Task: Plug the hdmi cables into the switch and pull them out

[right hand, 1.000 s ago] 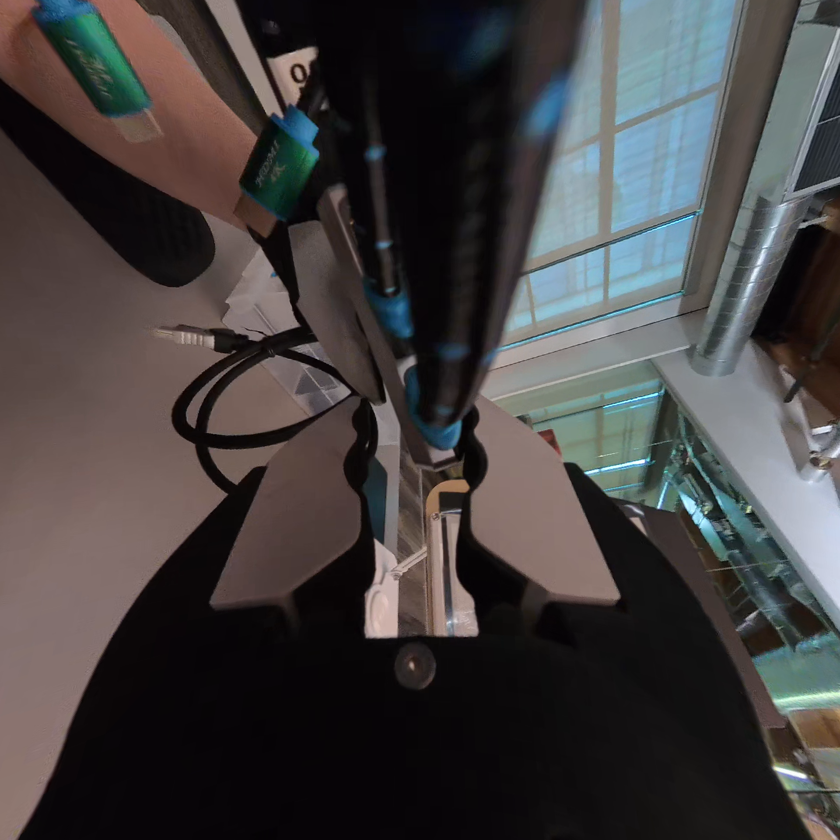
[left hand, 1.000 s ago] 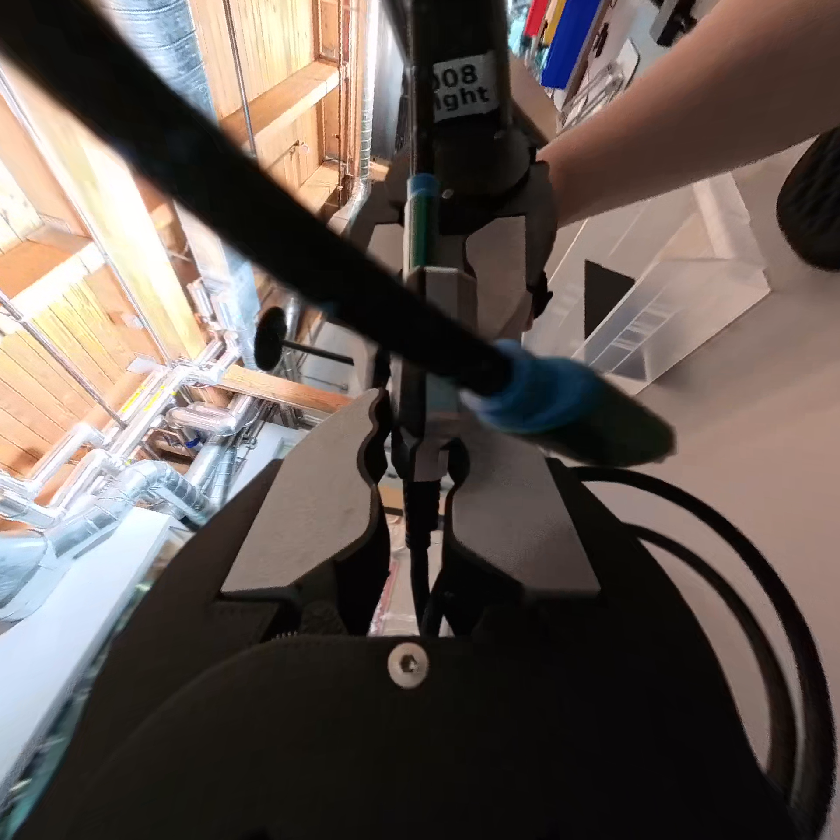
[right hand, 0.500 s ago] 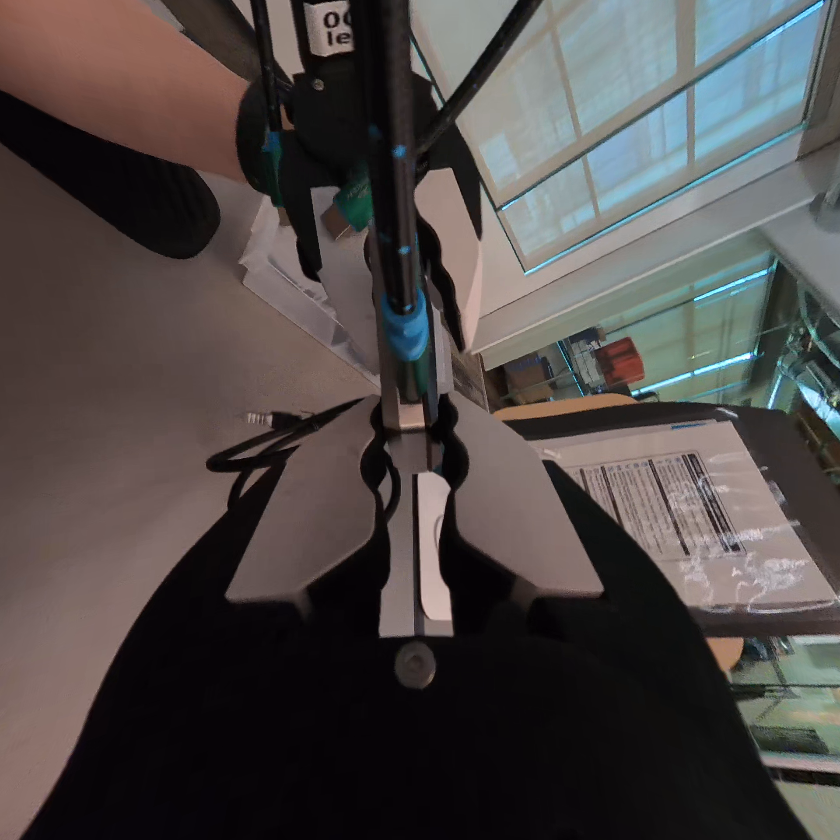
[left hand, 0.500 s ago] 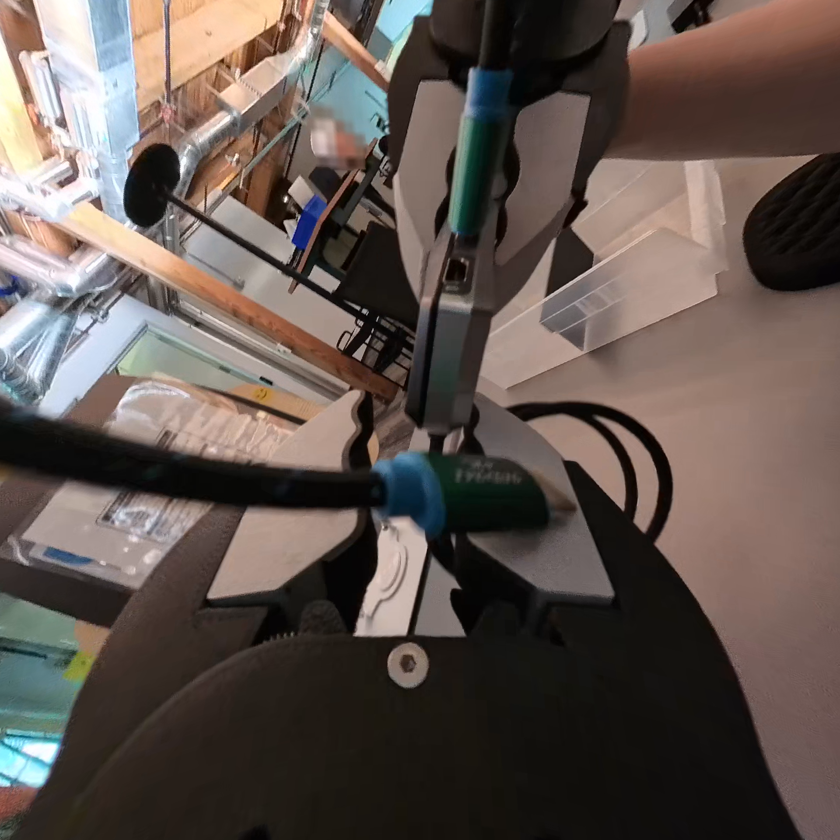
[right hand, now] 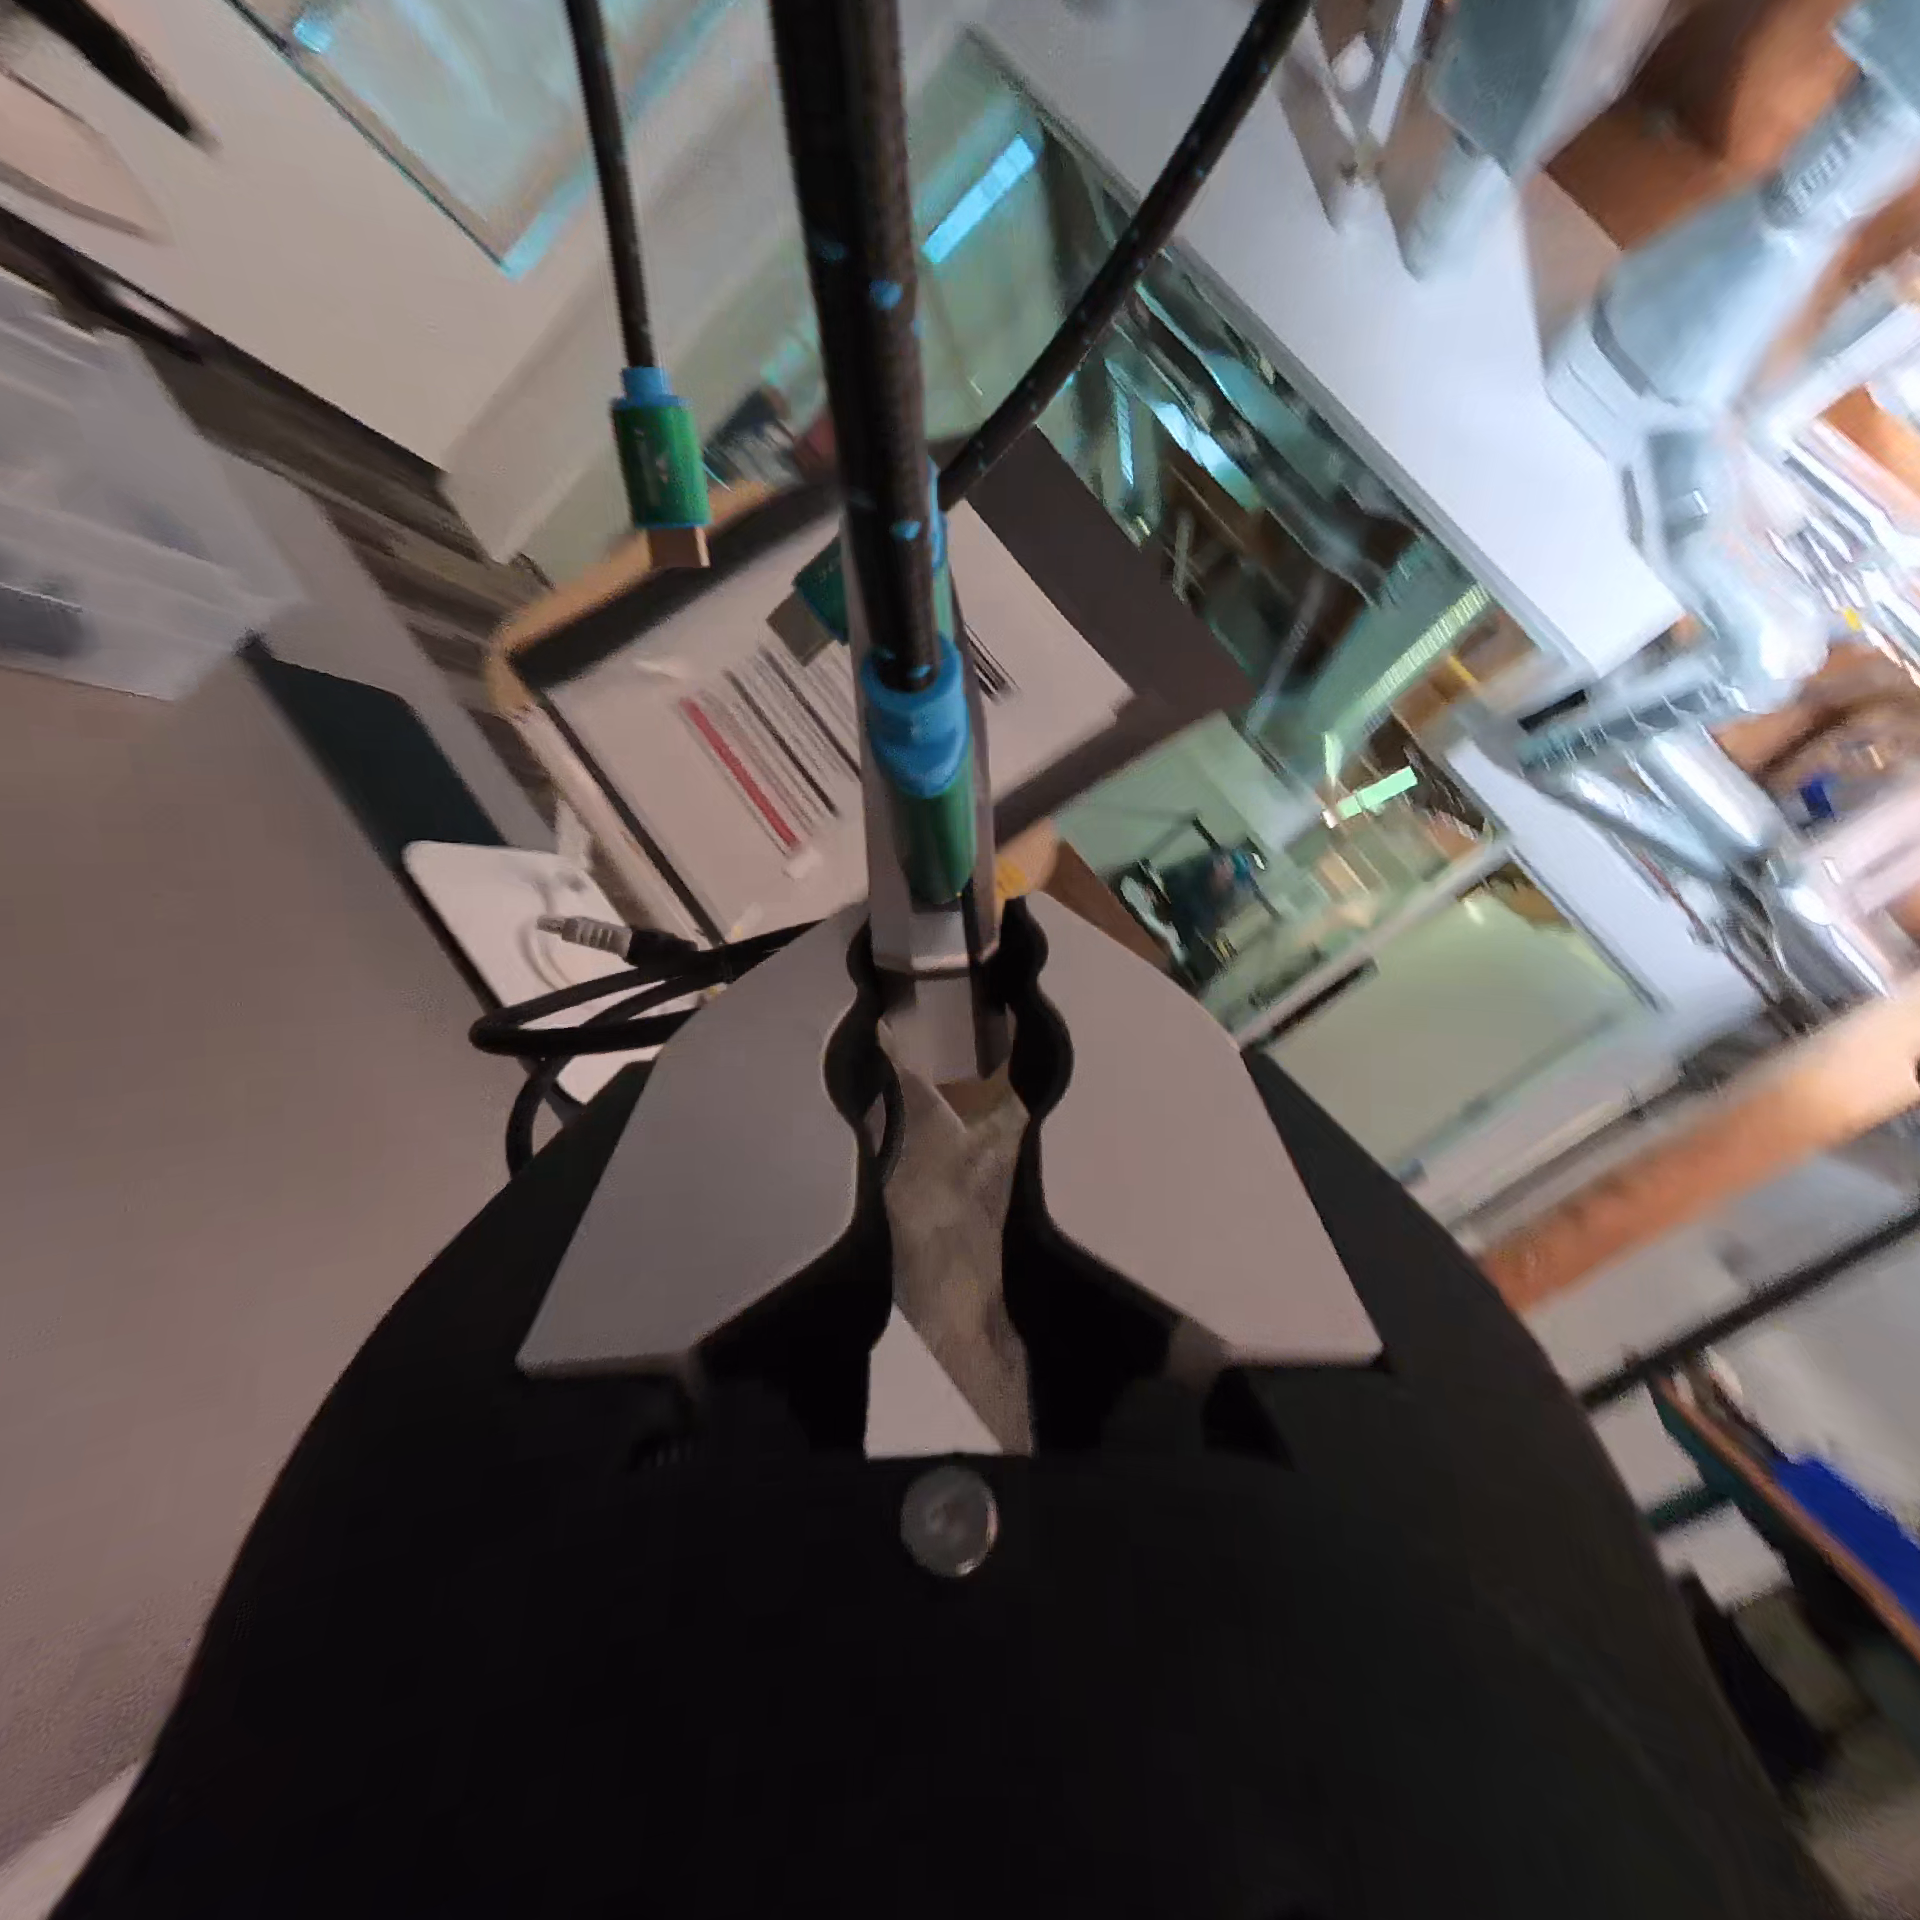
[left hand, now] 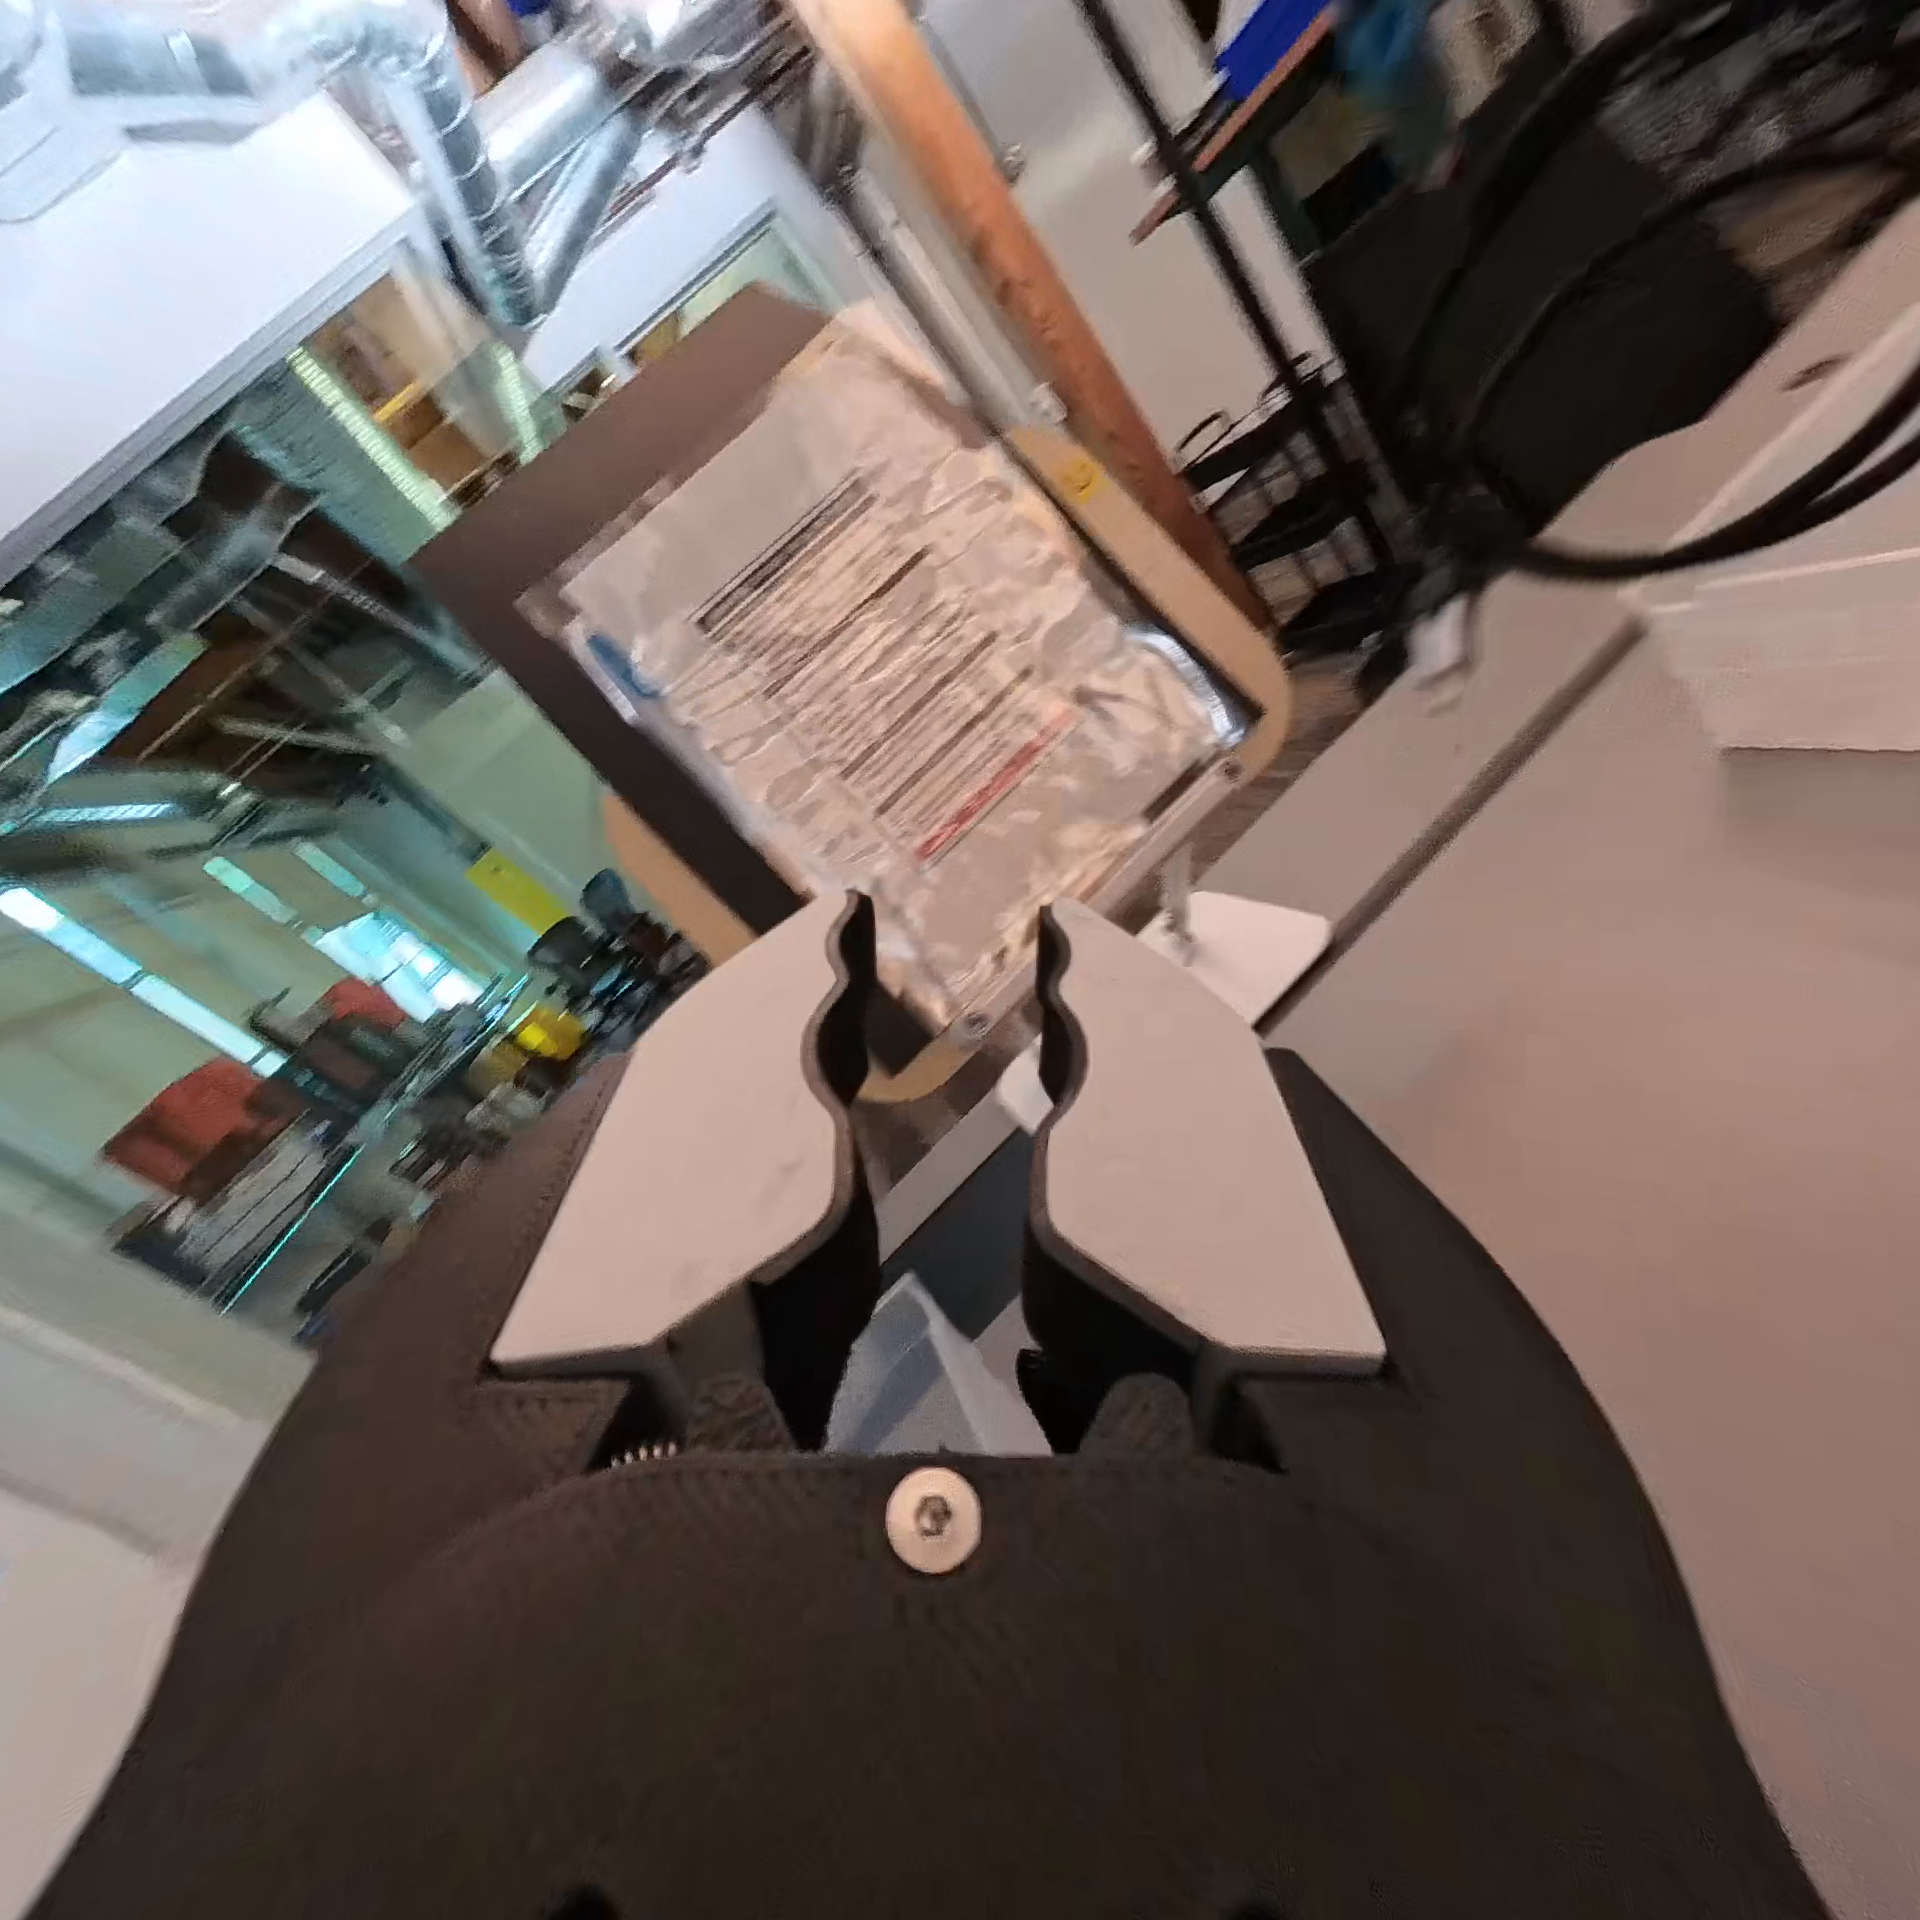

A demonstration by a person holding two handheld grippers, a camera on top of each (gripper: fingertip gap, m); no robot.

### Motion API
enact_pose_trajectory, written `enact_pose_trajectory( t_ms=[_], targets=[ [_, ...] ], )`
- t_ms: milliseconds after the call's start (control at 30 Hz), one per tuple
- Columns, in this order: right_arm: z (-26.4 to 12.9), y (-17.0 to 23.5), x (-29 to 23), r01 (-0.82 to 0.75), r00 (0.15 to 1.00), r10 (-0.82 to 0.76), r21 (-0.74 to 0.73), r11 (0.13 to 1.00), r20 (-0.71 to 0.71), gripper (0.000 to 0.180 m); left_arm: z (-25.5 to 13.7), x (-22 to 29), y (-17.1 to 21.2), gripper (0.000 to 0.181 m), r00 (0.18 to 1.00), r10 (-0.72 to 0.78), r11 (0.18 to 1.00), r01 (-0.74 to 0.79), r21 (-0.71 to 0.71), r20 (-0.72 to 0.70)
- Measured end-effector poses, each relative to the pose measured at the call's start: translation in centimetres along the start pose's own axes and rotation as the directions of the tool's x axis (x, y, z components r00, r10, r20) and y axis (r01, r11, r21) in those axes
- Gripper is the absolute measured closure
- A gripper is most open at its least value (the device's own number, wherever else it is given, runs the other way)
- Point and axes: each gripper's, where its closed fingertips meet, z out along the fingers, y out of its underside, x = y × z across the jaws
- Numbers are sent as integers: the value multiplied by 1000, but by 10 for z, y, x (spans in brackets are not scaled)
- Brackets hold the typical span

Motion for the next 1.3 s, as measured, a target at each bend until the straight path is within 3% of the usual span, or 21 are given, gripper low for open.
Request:
enact_pose_trajectory(
  t_ms=[133,267,433,600,933,1300],
  targets=[
    [-20,50,41,-95,990,78,-154,983,-114,158,4,-6,8,146,994,-4,991,18,-133,109],
    [-32,112,55,-158,982,115,-328,931,-148,158,10,12,7,142,997,-38,986,49,-159,70],
    [-34,189,32,-280,956,287,-507,815,-67,158,16,25,14,141,999,-8,977,17,-215,40],
    [-42,241,-5,-219,934,353,-708,671,46,158,21,36,19,141,1000,-17,971,15,-239,-5],
    [-52,286,-79,-2,848,432,-812,584,309,156,26,57,24,141,998,16,961,-34,-274,-69],
    [-56,278,-85,-62,819,484,-791,609,308,140,26,58,27,140,997,20,956,-42,-291,-77]
  ],
)
